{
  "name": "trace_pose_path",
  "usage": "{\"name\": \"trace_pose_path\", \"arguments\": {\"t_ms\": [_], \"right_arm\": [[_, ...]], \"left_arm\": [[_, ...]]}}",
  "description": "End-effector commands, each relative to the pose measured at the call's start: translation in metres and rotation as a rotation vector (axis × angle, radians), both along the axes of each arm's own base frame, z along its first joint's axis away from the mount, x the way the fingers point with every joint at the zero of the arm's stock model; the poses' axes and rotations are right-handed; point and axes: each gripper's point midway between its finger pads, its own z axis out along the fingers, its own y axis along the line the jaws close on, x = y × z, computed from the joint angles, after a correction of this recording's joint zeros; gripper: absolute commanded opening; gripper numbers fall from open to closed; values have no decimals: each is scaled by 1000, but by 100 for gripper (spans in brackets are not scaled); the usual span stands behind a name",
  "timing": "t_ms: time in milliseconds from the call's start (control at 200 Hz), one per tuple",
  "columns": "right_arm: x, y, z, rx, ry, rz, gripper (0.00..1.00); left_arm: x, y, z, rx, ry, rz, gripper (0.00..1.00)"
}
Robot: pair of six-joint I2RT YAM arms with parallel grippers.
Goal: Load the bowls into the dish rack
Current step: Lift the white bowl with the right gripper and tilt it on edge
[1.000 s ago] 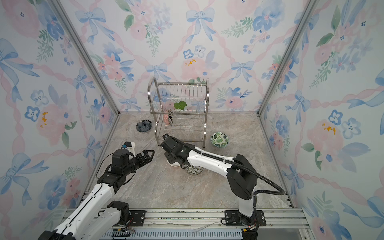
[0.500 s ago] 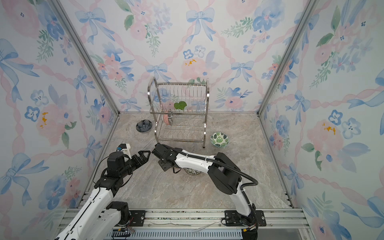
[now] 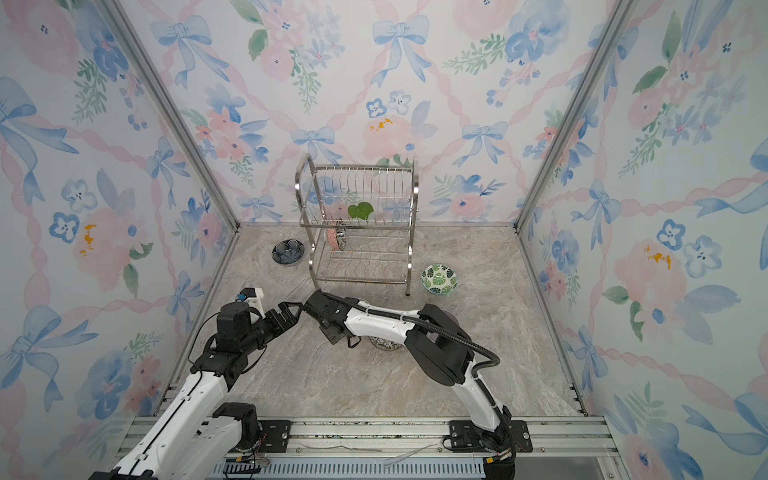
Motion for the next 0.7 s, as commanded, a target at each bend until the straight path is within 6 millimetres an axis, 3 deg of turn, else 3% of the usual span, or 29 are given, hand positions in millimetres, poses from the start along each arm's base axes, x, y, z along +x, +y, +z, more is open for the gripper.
{"name": "trace_pose_path", "arguments": {"t_ms": [0, 160, 305, 560, 585, 695], "right_arm": [[-11, -3, -2, -26, 32, 46, 3], [-14, 1, 23, 93, 21, 58, 0], [-16, 1, 59, 260, 7, 67, 0], [-4, -31, 116, 554, -10, 24, 0], [-4, -34, 129, 595, -22, 29, 0], [3, -47, 144, 698, -24, 13, 0]], "left_arm": [[1, -6, 1, -16, -12, -29, 98], [10, -4, 4, 20, -15, 17, 98], [23, -15, 7, 17, -25, -7, 98], [65, -34, 12, 116, -40, -48, 98], [69, -34, 13, 123, -38, -48, 98], [91, -29, 21, 167, -54, -17, 98]]}}
